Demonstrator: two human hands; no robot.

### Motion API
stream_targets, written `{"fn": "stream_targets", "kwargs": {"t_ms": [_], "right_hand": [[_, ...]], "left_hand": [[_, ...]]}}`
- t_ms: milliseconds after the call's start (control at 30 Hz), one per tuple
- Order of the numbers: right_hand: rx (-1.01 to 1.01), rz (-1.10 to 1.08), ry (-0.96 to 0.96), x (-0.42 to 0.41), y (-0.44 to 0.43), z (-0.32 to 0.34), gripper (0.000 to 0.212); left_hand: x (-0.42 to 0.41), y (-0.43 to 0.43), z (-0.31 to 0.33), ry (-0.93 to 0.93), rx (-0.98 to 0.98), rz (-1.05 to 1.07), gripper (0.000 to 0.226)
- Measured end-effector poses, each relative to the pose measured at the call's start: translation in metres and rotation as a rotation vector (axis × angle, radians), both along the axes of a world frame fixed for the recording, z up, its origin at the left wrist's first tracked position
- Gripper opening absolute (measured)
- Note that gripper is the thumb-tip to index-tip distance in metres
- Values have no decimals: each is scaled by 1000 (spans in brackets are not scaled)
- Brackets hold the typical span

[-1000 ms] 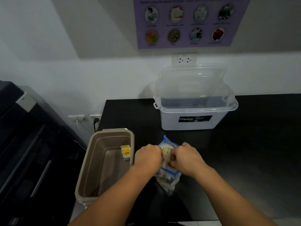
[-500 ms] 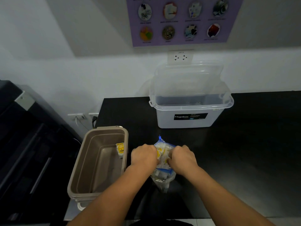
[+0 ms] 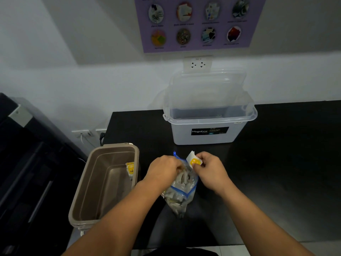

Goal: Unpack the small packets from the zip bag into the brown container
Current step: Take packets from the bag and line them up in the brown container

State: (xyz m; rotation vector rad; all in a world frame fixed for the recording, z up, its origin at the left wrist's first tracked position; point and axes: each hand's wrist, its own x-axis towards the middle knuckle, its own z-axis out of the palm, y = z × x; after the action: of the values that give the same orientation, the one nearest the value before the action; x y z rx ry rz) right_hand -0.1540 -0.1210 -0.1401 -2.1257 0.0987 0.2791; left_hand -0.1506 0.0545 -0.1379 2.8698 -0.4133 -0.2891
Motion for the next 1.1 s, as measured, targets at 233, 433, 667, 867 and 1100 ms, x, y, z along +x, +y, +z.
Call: {"fn": "stream_targets", "kwargs": {"t_ms": [233,433,667,867,1100], "right_hand": [[22,-68,15,-4,-11,-1,18],[14,-83,37,-6,-12,-5,10],[60,-135,40,-8,-10,-2,16],[90,-165,-45,-9,0,2,17],[83,-137,-87,1,23,18,20]], "left_hand": [[27,-6,2,124,223,-377,30],[40,-6,9,121,361,-514,23],[40,11,23,162,8,-345,13],[25,27,29,195,-399,-75,9],[11,71,59,134,-731,144,15]]}}
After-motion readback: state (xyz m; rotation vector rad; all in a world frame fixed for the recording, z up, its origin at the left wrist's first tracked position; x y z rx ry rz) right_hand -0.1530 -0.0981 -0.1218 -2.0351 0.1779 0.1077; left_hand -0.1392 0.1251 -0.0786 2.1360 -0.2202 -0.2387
